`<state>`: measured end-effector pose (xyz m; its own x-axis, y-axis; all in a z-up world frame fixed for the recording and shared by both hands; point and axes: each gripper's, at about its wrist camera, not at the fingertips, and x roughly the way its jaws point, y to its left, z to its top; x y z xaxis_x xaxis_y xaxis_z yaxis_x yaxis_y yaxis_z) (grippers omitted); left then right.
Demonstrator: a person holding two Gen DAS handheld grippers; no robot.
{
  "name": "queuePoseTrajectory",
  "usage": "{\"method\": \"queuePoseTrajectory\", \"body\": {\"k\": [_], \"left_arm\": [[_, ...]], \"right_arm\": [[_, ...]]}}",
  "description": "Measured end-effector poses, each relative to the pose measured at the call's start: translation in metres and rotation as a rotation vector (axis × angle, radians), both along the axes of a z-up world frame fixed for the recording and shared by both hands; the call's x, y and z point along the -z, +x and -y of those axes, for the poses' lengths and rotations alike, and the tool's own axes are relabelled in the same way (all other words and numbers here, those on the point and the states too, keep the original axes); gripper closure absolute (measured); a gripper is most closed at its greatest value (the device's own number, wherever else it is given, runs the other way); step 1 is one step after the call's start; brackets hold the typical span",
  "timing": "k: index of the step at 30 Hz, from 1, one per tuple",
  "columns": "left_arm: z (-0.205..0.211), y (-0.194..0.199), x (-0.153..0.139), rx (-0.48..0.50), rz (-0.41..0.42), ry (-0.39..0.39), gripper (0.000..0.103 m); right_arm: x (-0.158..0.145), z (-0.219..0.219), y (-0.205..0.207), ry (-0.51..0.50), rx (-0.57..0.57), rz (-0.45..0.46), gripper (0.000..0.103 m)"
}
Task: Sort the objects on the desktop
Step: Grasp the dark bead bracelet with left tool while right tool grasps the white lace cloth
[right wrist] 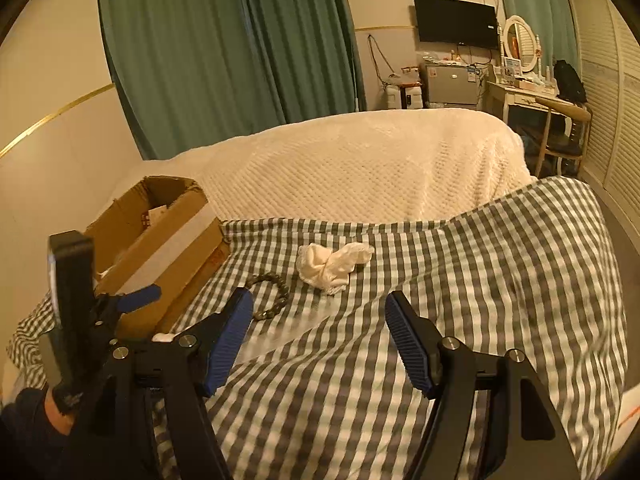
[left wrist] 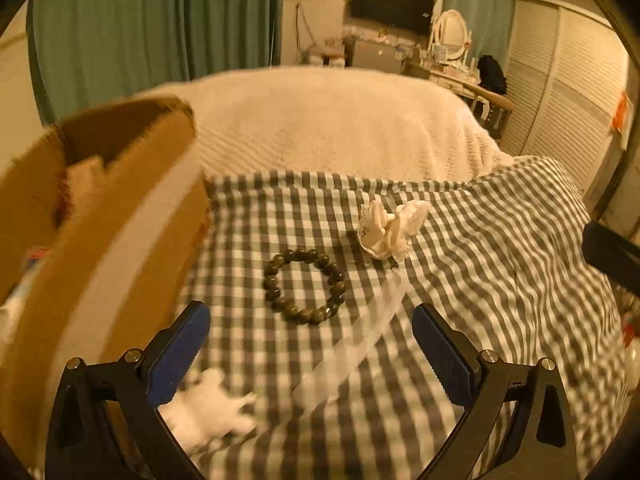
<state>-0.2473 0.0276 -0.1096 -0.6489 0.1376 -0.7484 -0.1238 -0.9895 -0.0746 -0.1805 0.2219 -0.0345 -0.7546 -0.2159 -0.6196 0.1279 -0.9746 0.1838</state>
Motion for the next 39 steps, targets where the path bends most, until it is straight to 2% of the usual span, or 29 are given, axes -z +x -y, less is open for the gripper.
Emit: {"method": "queuePoseTrajectory", "body": {"k": [5,8,10,12,15,21,22,23,24,25,26,27,30,34,39], "left_arm": [[-0.004,-0.047,0.024,-0.066,0.070,-0.019,0.000],[0.002,-0.065,0.044,-0.087,0.098,-0.004,0.000],[0.008,-0.070,0.058,-0.086,0.131,0.027,0.000],[0.014,-0.075,0.075,-0.067,0.186,0.091,0.000],[0.019,-0.078,0.084,-0.054,0.206,0.136,0.000],[0.009,-0.078,0.088,-0.017,0.218,0.037,0.002],[0.009,-0.076,0.087,-0.019,0.211,0.032,0.010],[0.011,-0.074,0.085,-0.027,0.200,0.034,0.025],[0.014,-0.071,0.082,-0.038,0.187,0.038,0.034],[0.017,-0.070,0.080,-0.043,0.180,0.045,0.054],[0.019,-0.068,0.078,-0.045,0.175,0.048,0.070],[0.021,-0.066,0.076,-0.041,0.172,0.058,0.074],[0.027,-0.060,0.070,-0.022,0.145,0.097,0.093],[0.024,-0.041,0.053,0.026,0.066,0.099,0.092],[0.014,-0.010,0.017,0.107,-0.070,0.067,0.092]], "right_arm": [[0.015,0.000,-0.053,0.012,-0.025,0.050,0.035],[0.030,0.004,-0.094,-0.006,-0.024,0.101,0.035],[0.048,0.010,-0.119,-0.003,-0.013,0.143,0.034],[0.070,0.018,-0.140,-0.001,-0.019,0.183,0.034],[0.097,0.027,-0.158,-0.007,-0.037,0.208,0.034],[0.122,0.032,-0.179,0.001,-0.009,0.286,0.034],[0.122,0.029,-0.178,-0.010,0.004,0.278,0.037],[0.122,0.027,-0.177,-0.020,0.014,0.274,0.039],[0.123,0.024,-0.176,-0.024,0.022,0.275,0.050],[0.123,0.024,-0.174,-0.027,0.024,0.274,0.066],[0.123,0.023,-0.171,-0.028,0.021,0.268,0.073],[0.122,0.024,-0.168,-0.022,0.024,0.260,0.081],[0.121,0.025,-0.153,-0.007,0.029,0.231,0.092],[0.113,0.024,-0.127,0.029,0.031,0.191,0.093],[0.090,0.018,-0.090,-0.009,0.036,0.156,0.093]]}}
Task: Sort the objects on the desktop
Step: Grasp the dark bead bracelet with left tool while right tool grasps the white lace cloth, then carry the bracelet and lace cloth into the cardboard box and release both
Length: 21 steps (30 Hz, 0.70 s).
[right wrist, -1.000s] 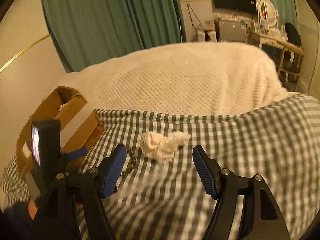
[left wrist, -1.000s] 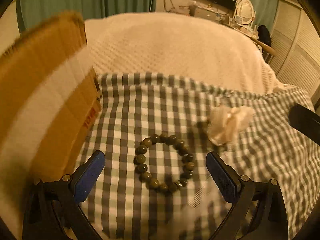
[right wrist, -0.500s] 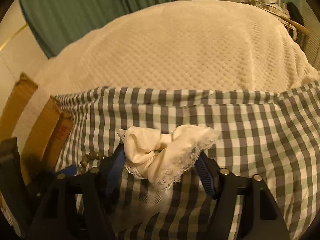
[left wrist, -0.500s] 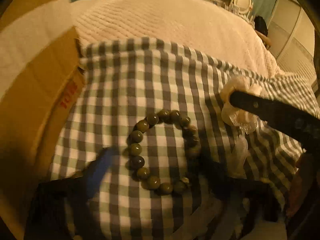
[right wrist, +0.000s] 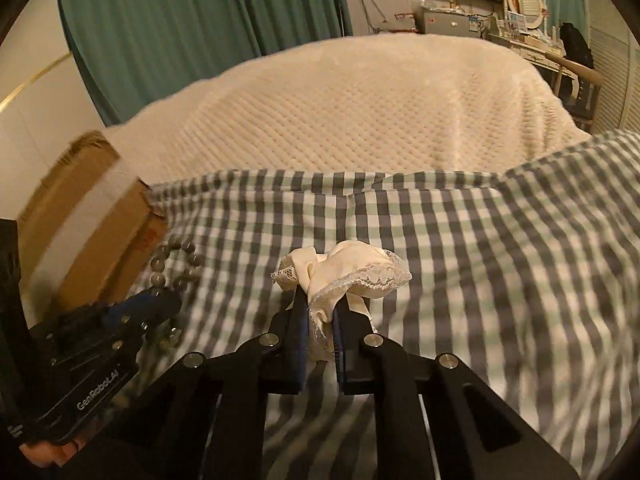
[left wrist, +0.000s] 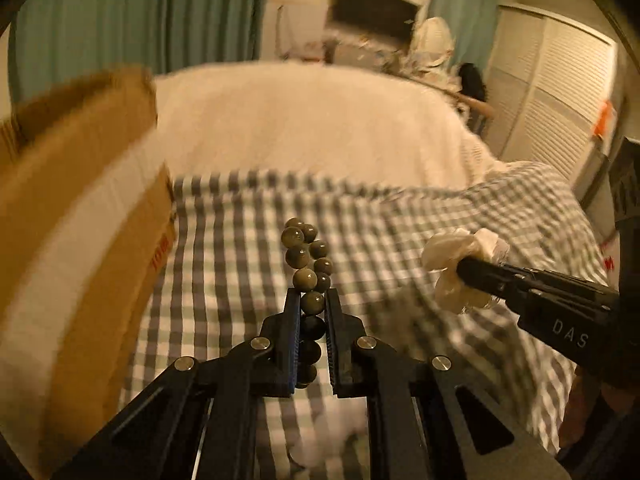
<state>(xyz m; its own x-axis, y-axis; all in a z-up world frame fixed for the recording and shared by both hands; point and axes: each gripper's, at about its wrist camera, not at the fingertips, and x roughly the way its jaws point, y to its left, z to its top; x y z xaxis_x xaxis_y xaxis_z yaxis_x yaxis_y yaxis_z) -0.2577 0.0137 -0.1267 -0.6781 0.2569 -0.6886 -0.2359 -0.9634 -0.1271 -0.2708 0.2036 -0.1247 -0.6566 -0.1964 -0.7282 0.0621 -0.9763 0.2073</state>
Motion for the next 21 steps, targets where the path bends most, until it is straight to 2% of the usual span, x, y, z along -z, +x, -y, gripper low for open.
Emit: {"method": "queuePoseTrajectory", "body": {"k": [5,12,17,21], "left_arm": [[-0.004,0.028,-0.042,0.038,-0.096,-0.023,0.092],[0.024,0.063,-0.107,-0.018,-0.180,-0.031,0.092],[0.070,0.079,-0.146,-0.099,-0.239,-0.062,0.092],[0.116,0.083,-0.158,-0.237,-0.245,-0.048,0.092]], "right_arm": [[-0.036,0.005,0.041,-0.006,-0.005,-0.057,0.093],[-0.104,0.042,0.083,-0.011,-0.089,-0.147,0.094],[-0.143,0.078,0.100,-0.031,-0.182,-0.203,0.093],[-0.164,0.119,0.097,-0.044,-0.273,-0.234,0.093]]}}
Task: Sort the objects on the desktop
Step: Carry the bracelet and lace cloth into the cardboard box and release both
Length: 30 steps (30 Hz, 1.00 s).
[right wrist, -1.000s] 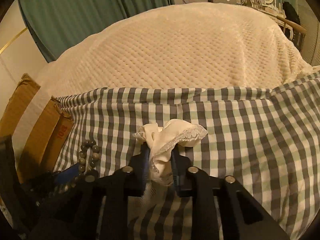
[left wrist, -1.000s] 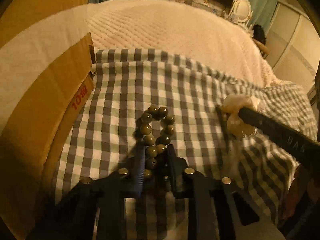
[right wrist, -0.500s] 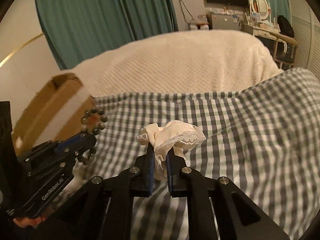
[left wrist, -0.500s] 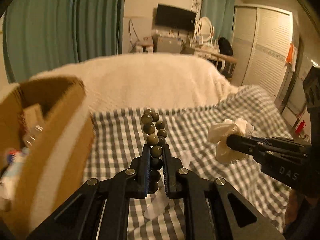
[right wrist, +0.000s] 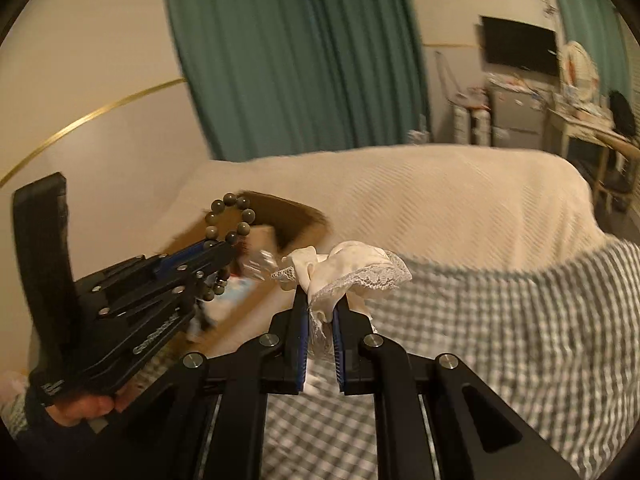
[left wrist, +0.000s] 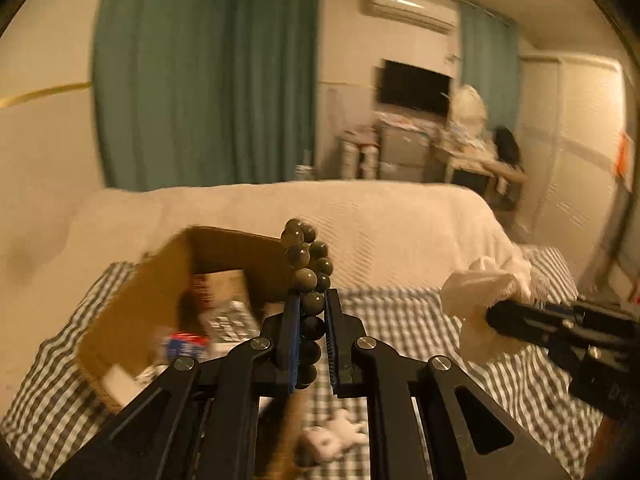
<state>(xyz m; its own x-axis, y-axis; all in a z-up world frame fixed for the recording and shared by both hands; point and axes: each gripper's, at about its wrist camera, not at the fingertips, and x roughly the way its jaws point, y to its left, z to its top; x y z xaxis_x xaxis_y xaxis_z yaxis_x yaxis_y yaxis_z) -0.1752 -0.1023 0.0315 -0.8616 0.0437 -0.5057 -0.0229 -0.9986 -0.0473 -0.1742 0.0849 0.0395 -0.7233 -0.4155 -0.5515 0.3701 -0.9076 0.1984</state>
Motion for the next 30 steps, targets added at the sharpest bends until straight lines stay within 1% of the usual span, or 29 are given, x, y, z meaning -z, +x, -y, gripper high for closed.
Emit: {"method": "queuePoseTrajectory", "body": {"k": [3,5,9,13,15,16,17,18,19,20,21,22,24,28,30], "left_arm": [[0.026,-0.006,0.004,-0.080,0.005,-0.012,0.092],[0.042,-0.010,0.013,-0.129,0.011,-0.025,0.092],[0.081,-0.025,0.047,-0.184,0.072,0.010,0.092],[0.103,-0.036,0.081,-0.215,0.129,-0.021,0.092],[0.109,-0.042,0.093,-0.205,0.149,-0.013,0.092],[0.108,-0.042,0.095,-0.195,0.153,-0.008,0.090],[0.108,-0.042,0.096,-0.184,0.151,-0.004,0.084],[0.106,-0.044,0.097,-0.171,0.151,-0.006,0.078],[0.101,-0.043,0.096,-0.163,0.150,-0.013,0.052],[0.097,-0.042,0.096,-0.164,0.145,-0.031,0.023],[0.096,-0.041,0.094,-0.171,0.131,-0.044,0.014],[0.094,-0.038,0.094,-0.175,0.111,-0.058,0.011],[0.090,-0.036,0.091,-0.172,0.091,-0.080,0.011],[0.087,-0.026,0.081,-0.148,0.071,-0.054,0.011],[0.078,-0.017,0.071,-0.101,0.051,-0.038,0.011]], "right_arm": [[-0.003,0.035,-0.011,0.006,-0.059,-0.004,0.093],[-0.001,0.059,-0.021,0.006,-0.099,0.002,0.093],[0.018,0.097,-0.050,0.007,-0.160,0.055,0.093],[0.048,0.129,-0.081,0.046,-0.183,0.127,0.091],[0.059,0.135,-0.097,0.063,-0.170,0.137,0.090],[0.062,0.137,-0.102,0.067,-0.161,0.142,0.086],[0.065,0.138,-0.108,0.063,-0.159,0.152,0.081],[0.067,0.139,-0.112,0.060,-0.158,0.161,0.064],[0.068,0.139,-0.116,0.060,-0.153,0.163,0.049],[0.067,0.139,-0.118,0.063,-0.144,0.154,0.045],[0.066,0.139,-0.118,0.067,-0.138,0.151,0.042],[0.065,0.137,-0.119,0.071,-0.127,0.145,0.042],[0.060,0.133,-0.118,0.055,-0.122,0.140,0.042],[0.043,0.115,-0.102,0.060,-0.088,0.108,0.042],[0.036,0.093,-0.083,0.084,-0.050,0.079,0.042]]}}
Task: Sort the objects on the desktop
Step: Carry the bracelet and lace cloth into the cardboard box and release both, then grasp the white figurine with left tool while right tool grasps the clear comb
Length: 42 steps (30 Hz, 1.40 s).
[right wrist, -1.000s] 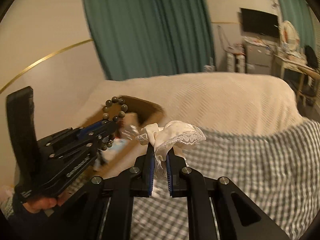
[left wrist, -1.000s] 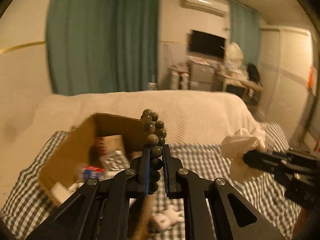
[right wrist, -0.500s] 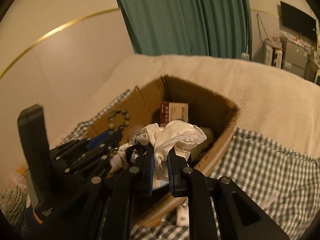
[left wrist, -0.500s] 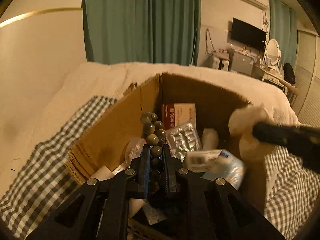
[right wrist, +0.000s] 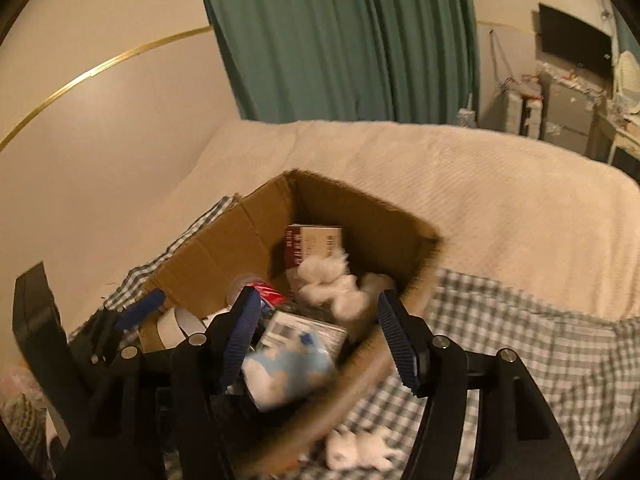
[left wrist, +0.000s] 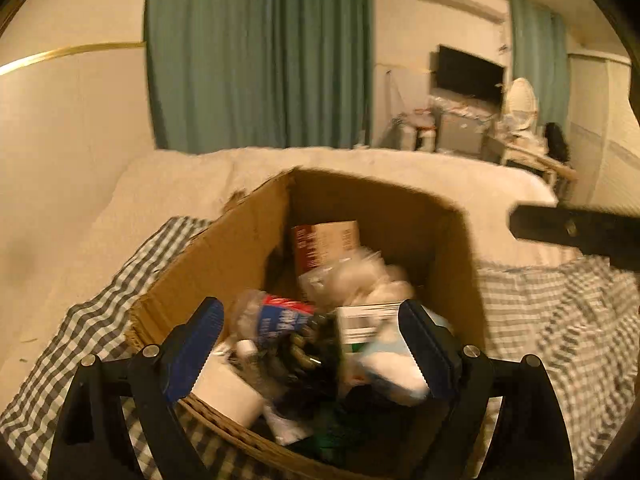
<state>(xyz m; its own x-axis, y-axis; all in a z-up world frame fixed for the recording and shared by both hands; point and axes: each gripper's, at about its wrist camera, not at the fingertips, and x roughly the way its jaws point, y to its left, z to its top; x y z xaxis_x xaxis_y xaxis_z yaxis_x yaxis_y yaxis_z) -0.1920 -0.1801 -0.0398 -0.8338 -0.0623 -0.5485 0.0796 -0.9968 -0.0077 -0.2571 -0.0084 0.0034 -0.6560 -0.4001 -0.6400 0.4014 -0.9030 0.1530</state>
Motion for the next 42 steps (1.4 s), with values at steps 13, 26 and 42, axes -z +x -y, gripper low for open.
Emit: {"method": "queuePoseTrajectory", "body": {"k": [13,26,42], "left_arm": [[-0.149,0.035,0.005,0.271,0.109,-0.009,0.009],[-0.165,-0.009,0.116,-0.145,0.433,-0.048,0.009],[-0.136,-0.028,0.145,-0.268,0.496,0.079,0.000]], "right_arm": [[0.018,-0.160,0.080,-0.070,0.247,0.031,0.042],[0.069,-0.197,0.079,-0.099,0.226,0.097,0.042],[0.129,-0.181,0.043,-0.029,0.260,0.242,0.042]]}}
